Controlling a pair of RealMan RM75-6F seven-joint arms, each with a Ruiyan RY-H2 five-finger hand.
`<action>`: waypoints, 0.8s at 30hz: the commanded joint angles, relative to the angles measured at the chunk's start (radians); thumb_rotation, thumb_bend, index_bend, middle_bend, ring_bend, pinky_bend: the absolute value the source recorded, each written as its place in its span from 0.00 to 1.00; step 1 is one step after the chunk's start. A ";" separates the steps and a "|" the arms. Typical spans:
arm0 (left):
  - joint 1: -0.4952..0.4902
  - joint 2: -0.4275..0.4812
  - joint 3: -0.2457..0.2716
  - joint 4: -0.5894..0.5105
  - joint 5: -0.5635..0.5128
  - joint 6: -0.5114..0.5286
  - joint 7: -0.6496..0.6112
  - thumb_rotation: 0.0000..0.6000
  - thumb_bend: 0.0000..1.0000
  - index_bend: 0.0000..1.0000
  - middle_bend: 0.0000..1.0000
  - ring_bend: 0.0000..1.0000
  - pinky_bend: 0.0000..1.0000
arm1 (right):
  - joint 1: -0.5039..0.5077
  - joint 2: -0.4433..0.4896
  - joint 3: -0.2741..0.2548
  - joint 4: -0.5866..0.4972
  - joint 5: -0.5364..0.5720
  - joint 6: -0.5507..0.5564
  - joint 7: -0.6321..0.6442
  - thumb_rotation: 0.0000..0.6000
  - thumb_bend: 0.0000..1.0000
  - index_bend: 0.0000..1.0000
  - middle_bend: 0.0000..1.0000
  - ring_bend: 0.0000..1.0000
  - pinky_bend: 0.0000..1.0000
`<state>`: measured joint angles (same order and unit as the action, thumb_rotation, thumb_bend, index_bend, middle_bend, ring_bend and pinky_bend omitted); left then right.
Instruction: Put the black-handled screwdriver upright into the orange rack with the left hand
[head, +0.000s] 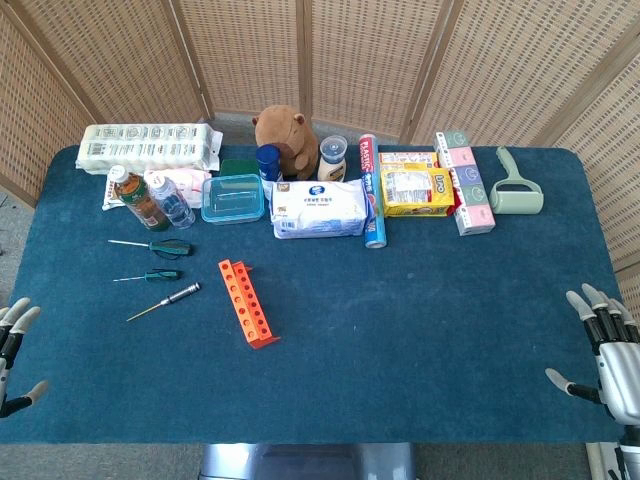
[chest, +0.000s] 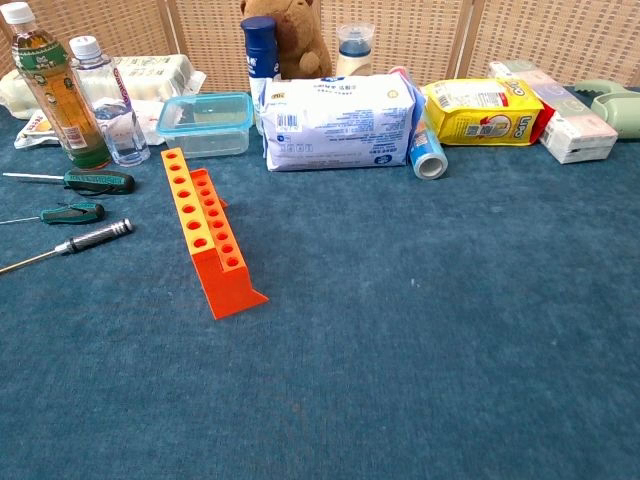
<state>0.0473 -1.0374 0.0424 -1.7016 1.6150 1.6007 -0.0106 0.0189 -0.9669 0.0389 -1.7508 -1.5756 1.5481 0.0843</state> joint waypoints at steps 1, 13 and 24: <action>0.000 0.000 -0.001 0.000 -0.002 0.000 0.003 1.00 0.05 0.00 0.00 0.00 0.04 | 0.000 0.000 0.000 0.000 -0.001 0.000 -0.002 1.00 0.05 0.03 0.00 0.00 0.00; -0.022 -0.002 -0.018 -0.001 -0.050 -0.050 0.004 1.00 0.05 0.00 0.29 0.21 0.08 | 0.004 0.000 0.005 -0.003 0.015 -0.010 -0.001 1.00 0.05 0.03 0.00 0.00 0.00; -0.127 -0.077 -0.110 0.013 -0.183 -0.199 -0.016 1.00 0.11 0.21 0.98 0.95 0.96 | -0.004 0.010 0.008 0.002 0.013 0.008 0.028 1.00 0.05 0.03 0.00 0.00 0.00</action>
<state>-0.0429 -1.1014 -0.0419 -1.6912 1.4743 1.4586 -0.0124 0.0153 -0.9574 0.0450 -1.7503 -1.5660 1.5560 0.1109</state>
